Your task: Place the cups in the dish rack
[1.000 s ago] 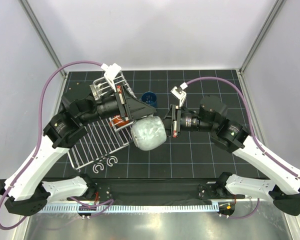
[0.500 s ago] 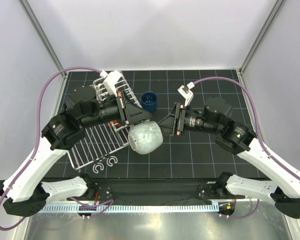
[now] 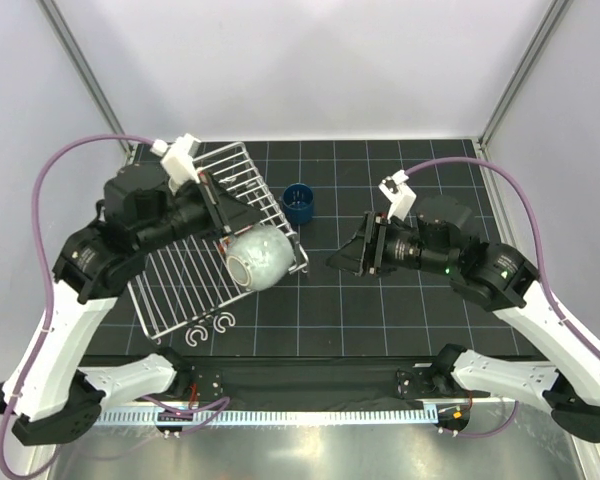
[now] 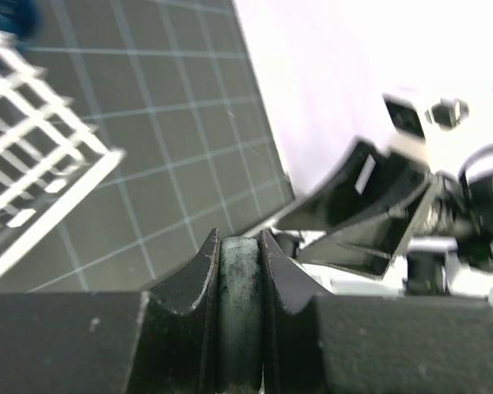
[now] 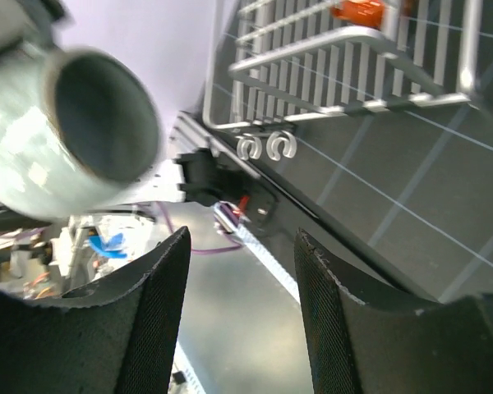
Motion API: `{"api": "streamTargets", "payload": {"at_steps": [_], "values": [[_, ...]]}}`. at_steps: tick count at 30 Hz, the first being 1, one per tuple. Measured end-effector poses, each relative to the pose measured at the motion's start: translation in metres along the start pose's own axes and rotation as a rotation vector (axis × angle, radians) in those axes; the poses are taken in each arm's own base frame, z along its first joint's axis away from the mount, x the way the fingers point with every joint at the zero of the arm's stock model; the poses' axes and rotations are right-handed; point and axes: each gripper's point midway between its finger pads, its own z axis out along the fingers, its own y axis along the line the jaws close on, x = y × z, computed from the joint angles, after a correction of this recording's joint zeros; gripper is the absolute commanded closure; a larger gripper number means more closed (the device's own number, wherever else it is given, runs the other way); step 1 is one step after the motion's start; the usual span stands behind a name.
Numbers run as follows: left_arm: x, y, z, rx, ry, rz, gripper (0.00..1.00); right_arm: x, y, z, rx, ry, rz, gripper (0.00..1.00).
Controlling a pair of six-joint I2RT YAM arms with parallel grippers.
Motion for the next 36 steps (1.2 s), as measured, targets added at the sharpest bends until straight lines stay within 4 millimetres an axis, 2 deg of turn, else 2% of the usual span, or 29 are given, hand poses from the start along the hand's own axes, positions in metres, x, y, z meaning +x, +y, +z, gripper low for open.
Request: {"api": "streamTargets", "payload": {"at_steps": [4, 8, 12, 16, 18, 22, 26, 29, 36], "values": [[-0.031, 0.028, -0.015, -0.111, -0.086, -0.049, 1.00, 0.004, -0.018, -0.007, 0.076, 0.011, -0.020, 0.45], [-0.067, 0.060, -0.025, -0.210, -0.172, -0.121, 1.00, 0.006, -0.026, -0.009, 0.110, 0.028, -0.041, 0.44], [-0.101, 0.105, -0.036, -0.321, -0.250, -0.218, 1.00, 0.005, -0.030, -0.005, 0.128, 0.051, -0.067, 0.44], [-0.123, 0.158, -0.056, -0.463, -0.332, -0.339, 1.00, -0.001, -0.034, -0.002, 0.156, 0.077, -0.109, 0.44], [-0.129, 0.178, -0.068, -0.524, -0.375, -0.385, 1.00, -0.002, -0.036, -0.003, 0.165, 0.083, -0.130, 0.44], [-0.131, 0.207, -0.087, -0.599, -0.437, -0.495, 1.00, 0.000, -0.045, -0.008, 0.192, 0.104, -0.171, 0.44], [-0.122, 0.251, -0.097, -0.685, -0.479, -0.668, 1.00, 0.002, -0.056, -0.013, 0.225, 0.129, -0.204, 0.43], [-0.117, 0.281, -0.099, -0.745, -0.498, -0.771, 1.00, -0.002, -0.064, -0.019, 0.253, 0.129, -0.225, 0.43], [-0.096, 0.333, -0.089, -0.832, -0.528, -0.948, 1.00, -0.009, -0.076, -0.036, 0.312, 0.130, -0.263, 0.43]]}}
